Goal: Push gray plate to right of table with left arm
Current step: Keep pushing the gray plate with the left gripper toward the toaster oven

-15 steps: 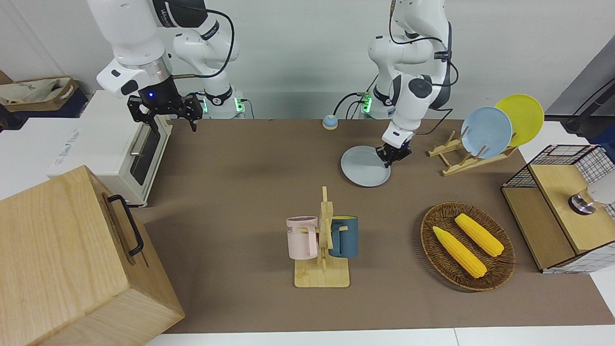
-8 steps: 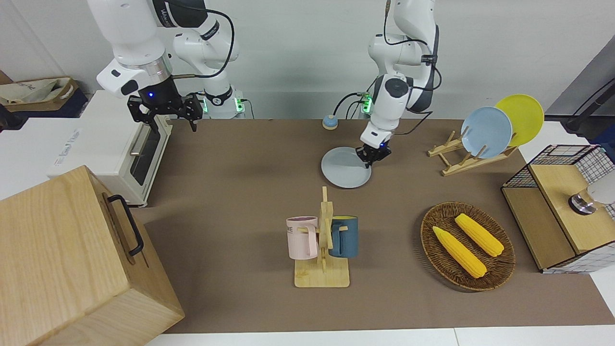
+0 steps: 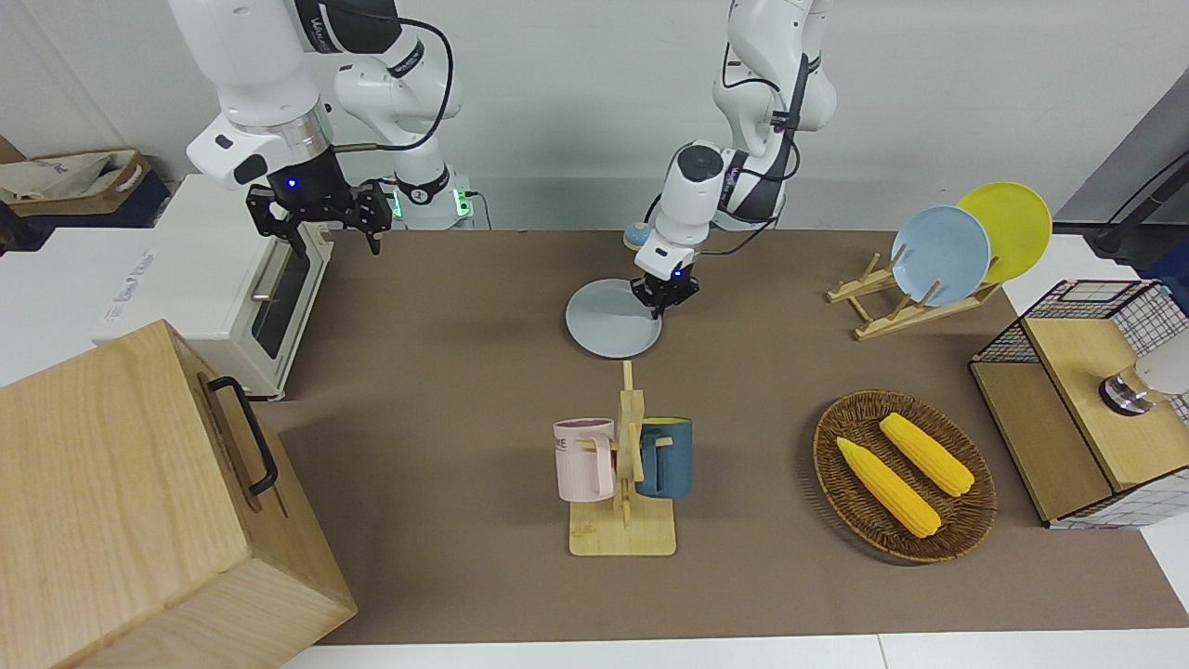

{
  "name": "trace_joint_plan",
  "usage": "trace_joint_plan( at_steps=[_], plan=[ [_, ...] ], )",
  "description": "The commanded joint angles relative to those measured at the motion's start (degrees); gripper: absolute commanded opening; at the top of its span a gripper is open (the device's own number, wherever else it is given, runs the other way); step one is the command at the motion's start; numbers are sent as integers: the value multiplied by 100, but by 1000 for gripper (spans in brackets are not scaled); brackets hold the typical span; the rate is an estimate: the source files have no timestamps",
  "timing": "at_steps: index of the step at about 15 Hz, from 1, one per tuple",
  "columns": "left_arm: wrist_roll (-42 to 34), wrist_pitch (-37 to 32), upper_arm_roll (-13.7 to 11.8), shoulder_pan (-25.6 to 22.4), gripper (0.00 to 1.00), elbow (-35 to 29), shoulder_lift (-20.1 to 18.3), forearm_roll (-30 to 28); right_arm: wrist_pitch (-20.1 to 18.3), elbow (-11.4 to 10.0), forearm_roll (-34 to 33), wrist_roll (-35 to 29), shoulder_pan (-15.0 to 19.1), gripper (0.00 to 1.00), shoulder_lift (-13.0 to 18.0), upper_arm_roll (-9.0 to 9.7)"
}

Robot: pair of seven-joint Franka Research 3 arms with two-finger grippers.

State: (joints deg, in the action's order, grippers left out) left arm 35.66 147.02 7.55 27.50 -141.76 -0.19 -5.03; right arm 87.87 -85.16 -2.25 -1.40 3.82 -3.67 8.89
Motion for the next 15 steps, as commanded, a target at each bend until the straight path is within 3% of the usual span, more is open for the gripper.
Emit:
trace_joint_plan(
  at_steps=[1, 9, 15],
  plan=[
    [511, 64, -43, 466, 0, 438, 528, -24, -59, 8, 40, -18, 4, 983, 33, -1],
    [1583, 28, -43, 1239, 0, 1334, 1143, 98, -59, 16, 40, -27, 4, 983, 33, -1],
    [2708, -16, -25, 1722, 0, 2309, 2012, 661, -59, 8, 40, -18, 4, 983, 33, -1]
  ],
)
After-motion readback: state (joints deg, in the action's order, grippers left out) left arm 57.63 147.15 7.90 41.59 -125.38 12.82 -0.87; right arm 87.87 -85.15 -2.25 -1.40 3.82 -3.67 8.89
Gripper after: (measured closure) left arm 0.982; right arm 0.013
